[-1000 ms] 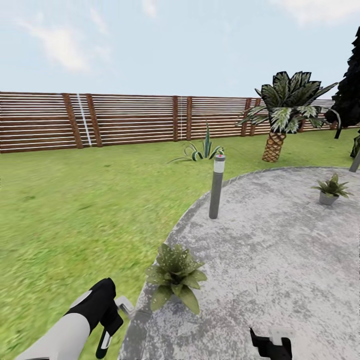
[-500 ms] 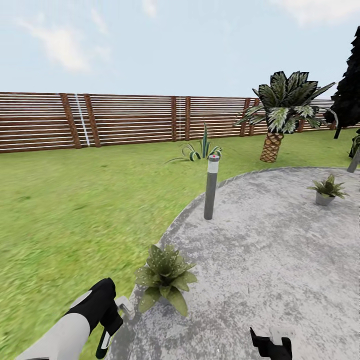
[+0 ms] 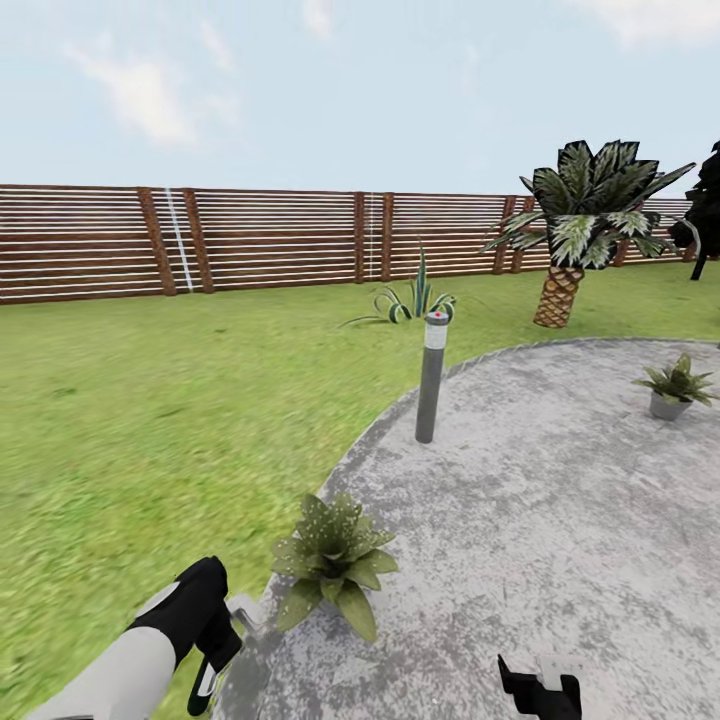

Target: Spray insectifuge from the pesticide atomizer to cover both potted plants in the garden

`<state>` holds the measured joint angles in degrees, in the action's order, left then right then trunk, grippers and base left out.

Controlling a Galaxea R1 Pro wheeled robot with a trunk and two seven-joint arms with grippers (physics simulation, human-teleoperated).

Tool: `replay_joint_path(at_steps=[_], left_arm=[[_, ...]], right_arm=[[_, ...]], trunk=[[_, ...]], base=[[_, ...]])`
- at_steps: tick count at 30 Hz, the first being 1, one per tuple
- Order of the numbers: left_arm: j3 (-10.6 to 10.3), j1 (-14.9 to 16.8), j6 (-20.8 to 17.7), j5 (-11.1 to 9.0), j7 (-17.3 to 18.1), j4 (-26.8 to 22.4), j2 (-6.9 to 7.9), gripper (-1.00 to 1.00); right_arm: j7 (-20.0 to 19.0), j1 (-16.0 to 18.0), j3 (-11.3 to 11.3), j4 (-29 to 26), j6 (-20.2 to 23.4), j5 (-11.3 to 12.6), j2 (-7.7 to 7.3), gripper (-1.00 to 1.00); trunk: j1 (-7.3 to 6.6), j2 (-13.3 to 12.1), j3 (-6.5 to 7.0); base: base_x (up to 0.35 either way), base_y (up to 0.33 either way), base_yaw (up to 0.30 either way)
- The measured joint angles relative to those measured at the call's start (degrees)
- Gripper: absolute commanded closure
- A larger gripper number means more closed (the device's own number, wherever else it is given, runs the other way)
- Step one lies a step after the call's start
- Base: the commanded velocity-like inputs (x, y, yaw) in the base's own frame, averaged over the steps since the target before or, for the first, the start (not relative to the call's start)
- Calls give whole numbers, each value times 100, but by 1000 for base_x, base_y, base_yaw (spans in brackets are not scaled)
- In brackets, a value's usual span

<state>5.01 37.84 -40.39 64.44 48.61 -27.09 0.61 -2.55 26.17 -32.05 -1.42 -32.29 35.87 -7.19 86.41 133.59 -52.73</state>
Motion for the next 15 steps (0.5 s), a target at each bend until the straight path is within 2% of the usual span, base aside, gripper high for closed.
replay_joint_path(at_steps=[2, 4, 11, 15], left_arm=[[113, -2, -6, -6, -25, -74, 76, 100], [168, -6, -26, 13, -30, -40, 83, 100], [185, 100, -112, -7, 38, -39, 22, 100], [206, 59, -105, 21, 40, -34, -68, 100]], right_arm=[[1, 0, 2, 0, 0, 0, 0, -100], [0, 0, 3, 0, 0, 0, 0, -100], [0, 0, 3, 0, 0, 0, 0, -100], [0, 0, 2, 0, 0, 0, 0, -100]], trunk=[[0, 0, 0], [0, 0, 0], [0, 0, 0], [0, 0, 0]], base=[[0, 0, 3], [0, 0, 1], [0, 0, 0], [0, 0, 0]])
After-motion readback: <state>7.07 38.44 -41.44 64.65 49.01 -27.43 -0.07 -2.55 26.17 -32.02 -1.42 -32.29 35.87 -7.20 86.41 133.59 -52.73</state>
